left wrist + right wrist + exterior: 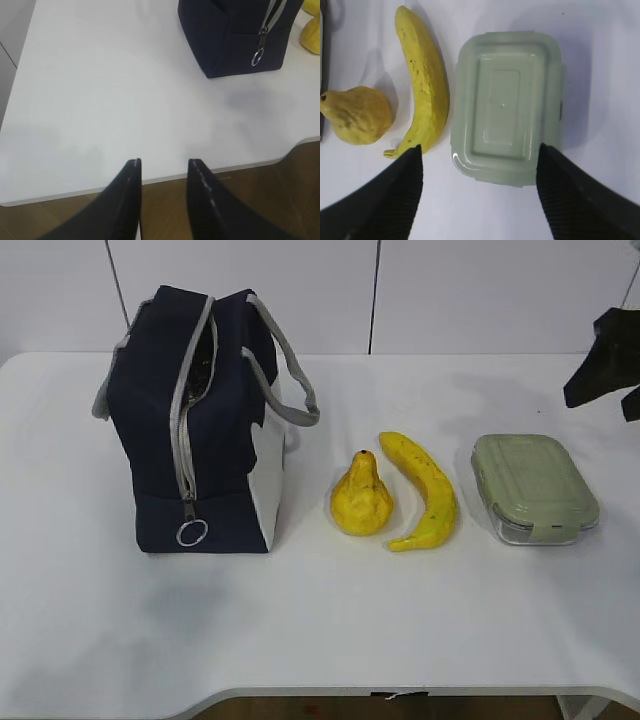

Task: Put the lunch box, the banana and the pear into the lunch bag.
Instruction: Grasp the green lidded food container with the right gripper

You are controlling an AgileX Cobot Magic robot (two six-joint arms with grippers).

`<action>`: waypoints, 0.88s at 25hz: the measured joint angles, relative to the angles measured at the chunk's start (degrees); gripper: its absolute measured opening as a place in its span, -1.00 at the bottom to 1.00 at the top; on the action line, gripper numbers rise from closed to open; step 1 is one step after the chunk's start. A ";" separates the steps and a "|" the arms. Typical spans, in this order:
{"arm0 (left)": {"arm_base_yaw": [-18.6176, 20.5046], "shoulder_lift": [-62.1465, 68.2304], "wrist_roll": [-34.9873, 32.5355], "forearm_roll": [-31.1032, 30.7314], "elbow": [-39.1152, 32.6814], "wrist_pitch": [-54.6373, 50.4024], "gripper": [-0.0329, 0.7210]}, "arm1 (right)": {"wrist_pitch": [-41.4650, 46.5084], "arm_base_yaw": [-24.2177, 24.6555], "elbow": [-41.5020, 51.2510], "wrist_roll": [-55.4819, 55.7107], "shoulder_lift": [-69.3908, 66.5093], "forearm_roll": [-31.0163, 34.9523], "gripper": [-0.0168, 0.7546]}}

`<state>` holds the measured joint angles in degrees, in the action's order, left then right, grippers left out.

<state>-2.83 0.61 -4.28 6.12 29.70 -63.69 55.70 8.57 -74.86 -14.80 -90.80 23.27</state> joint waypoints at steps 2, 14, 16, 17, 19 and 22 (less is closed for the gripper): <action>0.00 0.00 0.00 0.00 0.00 0.00 -0.28 | 0.13 2.64 0.00 -4.36 -0.49 2.79 0.49; 0.00 0.00 0.00 0.00 0.00 0.00 -0.28 | 8.01 11.52 -0.29 -27.50 -13.47 19.56 0.49; 0.00 0.00 0.00 0.00 0.00 0.00 -0.28 | 8.13 12.33 -0.39 -28.82 -15.42 20.02 0.49; 0.00 0.00 0.00 0.00 0.00 0.00 -0.28 | 8.13 12.69 -0.51 -29.25 -16.09 20.06 0.49; 0.00 0.00 0.00 0.00 0.00 0.00 -0.28 | 8.02 13.34 -0.86 -29.95 -17.33 20.28 0.49; 0.00 0.00 0.00 0.00 0.00 0.00 -0.28 | 8.12 13.91 -3.04 -30.44 -19.58 20.64 0.49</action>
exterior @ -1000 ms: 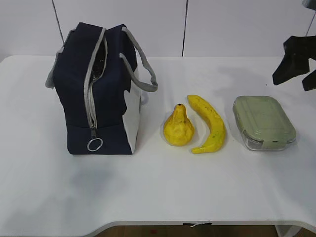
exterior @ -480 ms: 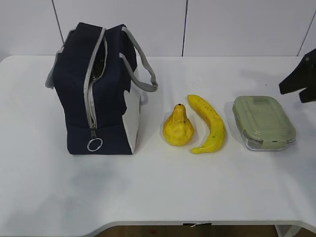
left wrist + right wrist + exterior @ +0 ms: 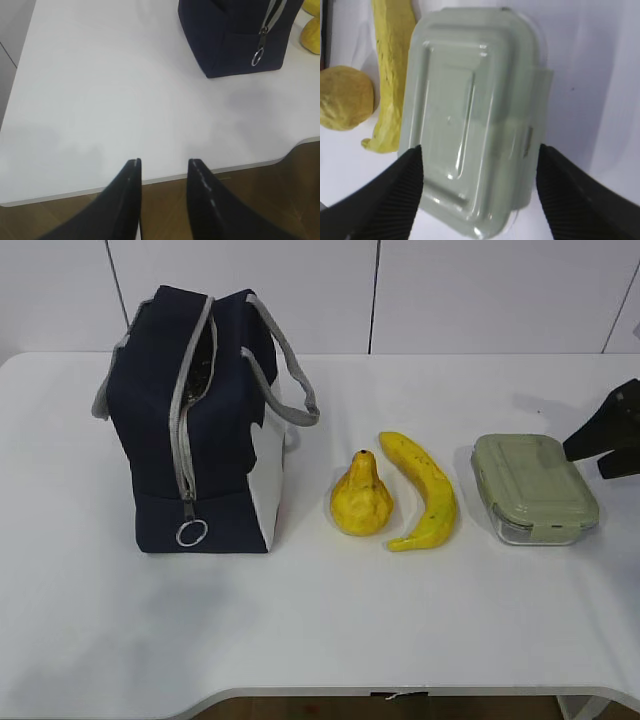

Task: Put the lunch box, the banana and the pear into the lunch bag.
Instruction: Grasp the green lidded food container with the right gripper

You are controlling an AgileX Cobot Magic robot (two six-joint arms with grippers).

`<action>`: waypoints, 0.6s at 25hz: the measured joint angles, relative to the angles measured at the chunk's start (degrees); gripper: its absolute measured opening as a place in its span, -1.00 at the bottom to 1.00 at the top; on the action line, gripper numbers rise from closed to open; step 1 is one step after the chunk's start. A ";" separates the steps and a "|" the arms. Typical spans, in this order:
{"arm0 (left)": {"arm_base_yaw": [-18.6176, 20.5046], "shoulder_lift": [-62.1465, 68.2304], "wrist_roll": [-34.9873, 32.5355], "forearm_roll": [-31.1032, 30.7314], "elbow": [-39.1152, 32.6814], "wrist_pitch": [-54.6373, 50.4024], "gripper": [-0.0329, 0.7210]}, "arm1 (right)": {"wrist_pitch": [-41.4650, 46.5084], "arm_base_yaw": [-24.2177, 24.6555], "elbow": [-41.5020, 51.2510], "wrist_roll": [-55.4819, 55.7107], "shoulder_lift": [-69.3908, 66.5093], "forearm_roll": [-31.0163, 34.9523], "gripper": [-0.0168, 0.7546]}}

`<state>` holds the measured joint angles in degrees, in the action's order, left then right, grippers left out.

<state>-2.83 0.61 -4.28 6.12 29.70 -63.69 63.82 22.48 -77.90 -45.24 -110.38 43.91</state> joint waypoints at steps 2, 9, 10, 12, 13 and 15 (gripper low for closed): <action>0.00 0.00 0.00 0.00 0.00 0.00 -0.28 | 0.93 0.21 -1.79 -0.24 -1.92 0.88 0.49; 0.00 0.00 0.00 0.00 0.00 0.00 -0.28 | 4.00 0.46 -7.42 -0.43 -7.16 1.33 0.49; 0.00 0.00 0.00 0.00 0.00 0.00 -0.28 | 3.99 0.68 -7.53 -0.43 -7.28 1.33 0.49; 0.00 0.00 0.00 0.00 0.00 0.00 -0.28 | 4.22 1.18 -7.61 -0.43 -7.86 1.44 0.49; 0.00 0.00 0.00 0.00 0.00 0.00 -0.28 | 4.32 1.44 -7.61 -0.43 -8.21 1.44 0.49; 0.00 0.00 0.00 0.00 0.00 0.00 -0.27 | 4.32 1.44 -7.61 -1.10 -9.38 1.72 0.49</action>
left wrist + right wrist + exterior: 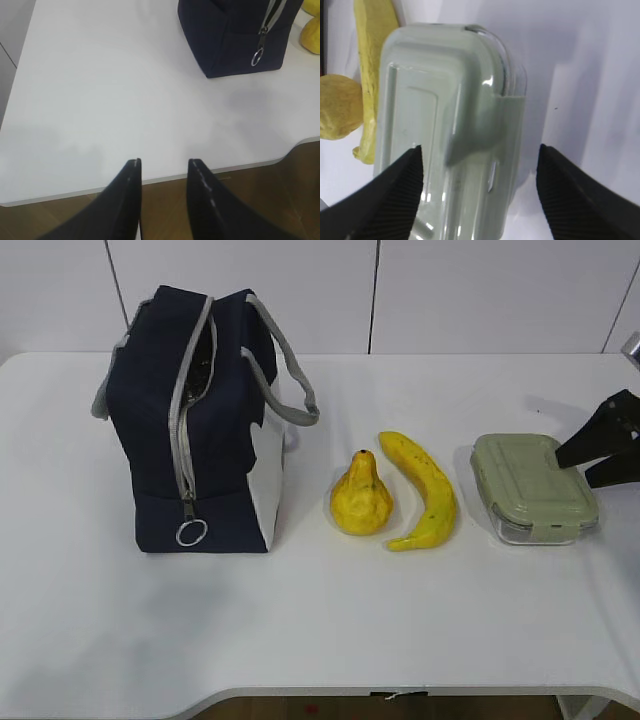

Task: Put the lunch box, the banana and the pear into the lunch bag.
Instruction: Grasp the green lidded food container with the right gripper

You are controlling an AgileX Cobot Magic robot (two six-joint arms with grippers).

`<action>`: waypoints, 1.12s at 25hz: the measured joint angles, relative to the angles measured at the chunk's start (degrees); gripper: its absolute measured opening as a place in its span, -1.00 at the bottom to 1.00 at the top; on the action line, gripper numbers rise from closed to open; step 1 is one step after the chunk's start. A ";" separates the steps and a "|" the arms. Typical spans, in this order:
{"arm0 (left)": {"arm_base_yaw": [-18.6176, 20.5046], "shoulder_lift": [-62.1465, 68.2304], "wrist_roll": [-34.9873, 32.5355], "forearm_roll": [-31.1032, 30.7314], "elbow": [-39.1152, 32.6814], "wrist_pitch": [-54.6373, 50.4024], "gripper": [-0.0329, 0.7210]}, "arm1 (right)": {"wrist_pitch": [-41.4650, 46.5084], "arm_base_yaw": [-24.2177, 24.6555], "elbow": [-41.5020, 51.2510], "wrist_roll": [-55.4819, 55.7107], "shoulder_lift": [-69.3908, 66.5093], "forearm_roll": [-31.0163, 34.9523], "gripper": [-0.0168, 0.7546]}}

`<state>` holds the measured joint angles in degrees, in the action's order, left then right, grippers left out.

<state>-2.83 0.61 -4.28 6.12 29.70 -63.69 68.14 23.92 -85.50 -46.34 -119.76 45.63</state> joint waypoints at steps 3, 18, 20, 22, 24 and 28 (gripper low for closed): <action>0.00 0.00 0.00 0.00 0.00 0.00 -0.28 | 0.00 0.00 0.00 -1.01 -1.41 1.02 0.49; 0.00 0.00 0.00 0.00 0.00 0.00 -0.27 | 0.74 0.00 -0.18 -3.62 -5.43 7.37 0.47; 0.00 0.00 0.00 0.00 0.00 0.00 -0.28 | 0.74 0.00 -0.27 -3.91 -5.56 7.74 0.45; 0.00 0.00 0.00 0.00 0.00 0.00 -0.27 | 0.74 0.00 -0.27 -4.03 -5.56 7.89 0.42; 0.00 0.00 0.00 0.00 0.00 0.00 -0.27 | 0.81 0.00 -0.27 -4.03 -5.56 8.04 0.38; 0.00 0.00 0.00 0.00 0.00 0.00 -0.27 | 1.10 0.00 -0.27 -4.06 -5.60 8.32 0.26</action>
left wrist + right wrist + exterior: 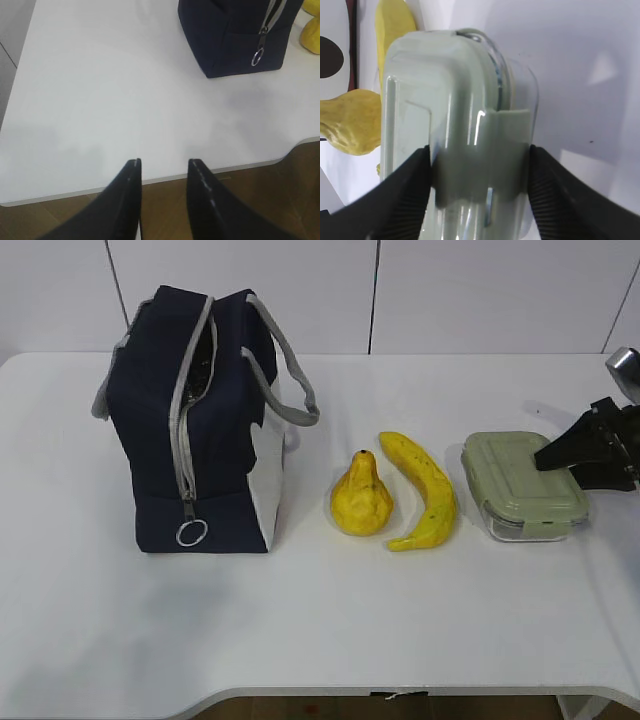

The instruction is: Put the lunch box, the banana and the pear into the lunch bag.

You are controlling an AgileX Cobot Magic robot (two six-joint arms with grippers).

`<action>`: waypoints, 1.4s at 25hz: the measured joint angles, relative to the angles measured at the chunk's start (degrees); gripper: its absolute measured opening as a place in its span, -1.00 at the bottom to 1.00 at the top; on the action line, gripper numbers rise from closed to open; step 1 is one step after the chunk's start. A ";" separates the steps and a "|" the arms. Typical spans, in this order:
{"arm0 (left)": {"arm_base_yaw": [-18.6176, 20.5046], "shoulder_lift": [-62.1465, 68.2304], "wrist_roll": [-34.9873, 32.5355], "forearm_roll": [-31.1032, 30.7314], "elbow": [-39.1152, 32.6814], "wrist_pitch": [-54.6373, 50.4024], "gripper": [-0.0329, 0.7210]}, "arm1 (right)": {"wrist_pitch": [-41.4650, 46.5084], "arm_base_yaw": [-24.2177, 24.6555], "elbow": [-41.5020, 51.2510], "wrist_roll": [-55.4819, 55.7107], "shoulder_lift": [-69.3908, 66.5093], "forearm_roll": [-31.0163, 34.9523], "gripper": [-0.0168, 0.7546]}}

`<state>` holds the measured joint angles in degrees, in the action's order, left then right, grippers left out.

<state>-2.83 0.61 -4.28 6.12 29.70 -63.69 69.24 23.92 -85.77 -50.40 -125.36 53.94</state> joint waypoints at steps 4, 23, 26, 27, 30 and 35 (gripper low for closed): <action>0.00 0.00 0.00 0.00 0.00 0.00 -0.28 | 0.14 0.00 0.00 -0.09 -0.09 0.30 0.17; 0.00 0.00 0.00 0.00 0.00 0.00 -0.27 | 0.27 0.00 0.00 -0.09 -0.09 0.86 0.09; 0.00 0.00 0.00 0.00 0.00 0.00 -0.27 | 0.27 0.00 0.00 0.01 -0.09 0.91 0.09; 0.00 0.00 0.00 0.00 0.00 0.00 -0.27 | 0.27 0.00 0.00 0.01 -0.09 0.91 0.09; 0.00 0.00 0.00 0.00 0.00 0.00 -0.27 | 0.27 0.00 0.00 0.01 -0.09 0.91 0.08; 0.00 0.00 0.00 0.00 0.00 0.00 -0.28 | 0.27 0.00 0.00 0.01 -0.09 1.28 0.08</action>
<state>-2.83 0.61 -4.28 6.12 29.70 -63.69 69.51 23.92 -85.77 -50.39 -125.45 55.22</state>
